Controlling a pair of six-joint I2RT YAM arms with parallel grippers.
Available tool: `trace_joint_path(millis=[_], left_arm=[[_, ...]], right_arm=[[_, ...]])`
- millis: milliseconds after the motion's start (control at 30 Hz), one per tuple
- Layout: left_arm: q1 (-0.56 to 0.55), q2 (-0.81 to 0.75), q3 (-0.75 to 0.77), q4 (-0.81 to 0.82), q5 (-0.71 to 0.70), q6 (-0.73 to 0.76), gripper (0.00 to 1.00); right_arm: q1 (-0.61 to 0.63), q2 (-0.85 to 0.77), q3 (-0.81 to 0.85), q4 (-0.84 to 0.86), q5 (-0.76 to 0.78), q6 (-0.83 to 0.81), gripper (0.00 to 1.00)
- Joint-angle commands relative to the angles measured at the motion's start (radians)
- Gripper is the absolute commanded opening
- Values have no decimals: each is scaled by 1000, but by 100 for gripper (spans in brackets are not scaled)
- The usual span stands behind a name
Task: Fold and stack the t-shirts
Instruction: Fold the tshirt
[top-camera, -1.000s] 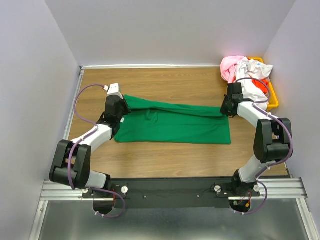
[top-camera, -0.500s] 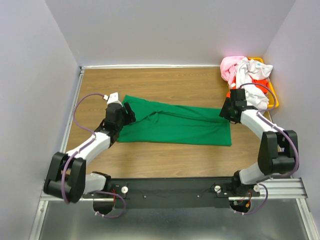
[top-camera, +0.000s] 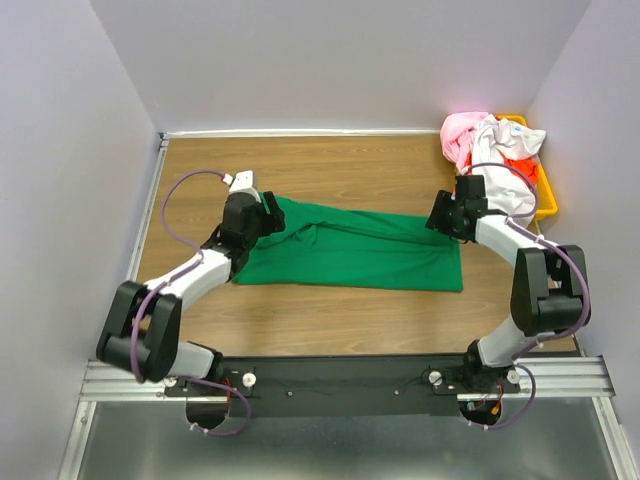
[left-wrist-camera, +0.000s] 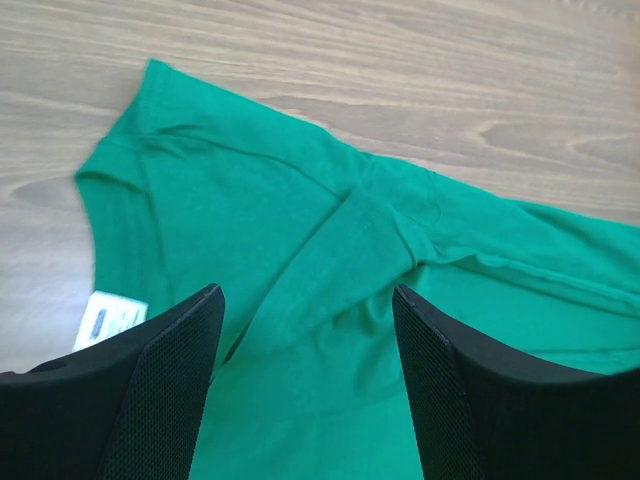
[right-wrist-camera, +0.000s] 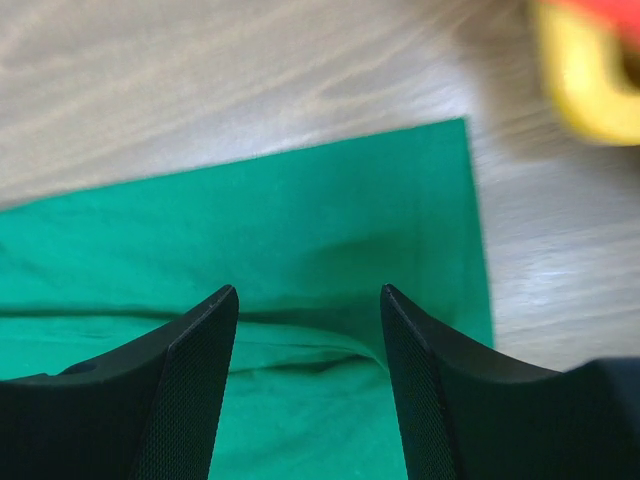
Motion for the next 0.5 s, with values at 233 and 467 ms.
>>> trace_joint_path(millis=[233, 467], left_arm=[[-4, 267, 170, 144, 123, 46, 77], [-7, 370, 205, 176, 196, 33, 77]], right_arm=[[6, 21, -40, 49, -79, 1, 66], [6, -6, -94, 49, -86, 8, 66]])
